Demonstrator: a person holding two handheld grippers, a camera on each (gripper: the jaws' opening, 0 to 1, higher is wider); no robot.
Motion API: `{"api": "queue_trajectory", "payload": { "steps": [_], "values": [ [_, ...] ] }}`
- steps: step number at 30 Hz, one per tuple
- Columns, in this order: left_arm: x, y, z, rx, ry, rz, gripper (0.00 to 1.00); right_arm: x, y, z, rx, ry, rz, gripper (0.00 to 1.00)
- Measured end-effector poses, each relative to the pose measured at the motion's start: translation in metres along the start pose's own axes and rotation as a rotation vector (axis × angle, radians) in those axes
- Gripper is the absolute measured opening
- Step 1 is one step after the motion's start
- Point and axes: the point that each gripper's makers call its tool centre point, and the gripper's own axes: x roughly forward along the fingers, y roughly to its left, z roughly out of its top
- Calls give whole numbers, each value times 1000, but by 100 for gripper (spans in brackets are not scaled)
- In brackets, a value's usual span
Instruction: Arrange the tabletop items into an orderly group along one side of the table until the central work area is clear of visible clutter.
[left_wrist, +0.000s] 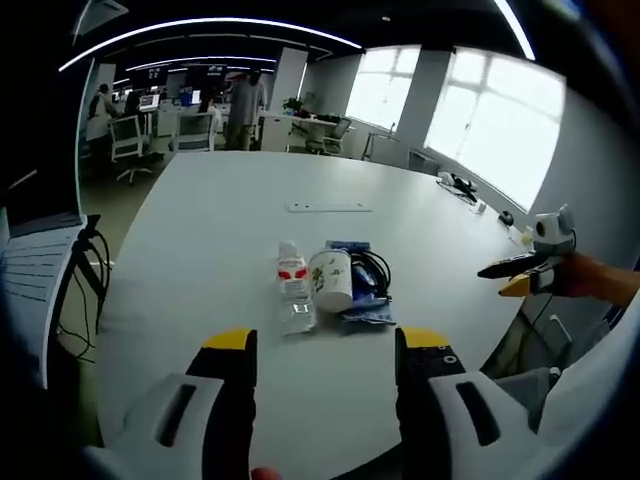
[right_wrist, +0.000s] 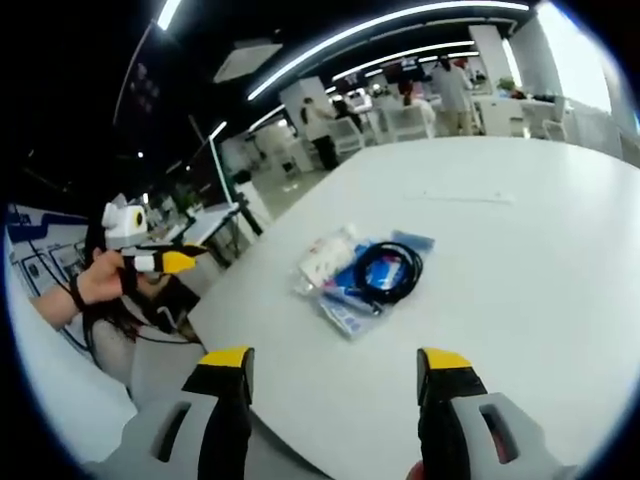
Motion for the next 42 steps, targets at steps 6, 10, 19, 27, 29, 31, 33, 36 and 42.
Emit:
{"api": "queue_trajectory", "payload": {
  "steps": [6,10,19,27,29,31,33,36,42],
  "values": [
    [1,1,-3,-11,4,3,53,-3,1,-6,12,4,0,67],
    [2,1,-5,-17,11,5,51,-6,0,-10,22,4,-8,66],
    [10,-2,-7,-18,19,-2,51,-9,-1,-11,45,-11,-16,66],
    [14,-5,-7,-14,24,-12,51,-10,-1,-11,50,-17,-21,65],
    [16,-5,-7,-19,25,-13,50,-11,-1,-12,63,-21,-22,65],
    [17,-5,-8,-23,26,-13,50,-11,-1,-13,71,-23,-20,65],
    [18,-5,-9,-24,29,-13,49,-12,0,-14,75,-21,-22,65],
    [19,-5,-11,-26,38,-9,48,-12,-1,-16,76,-18,-25,65],
    [25,-2,-17,-31,58,-3,47,-13,-1,-16,82,-22,-26,64]
  ]
}}
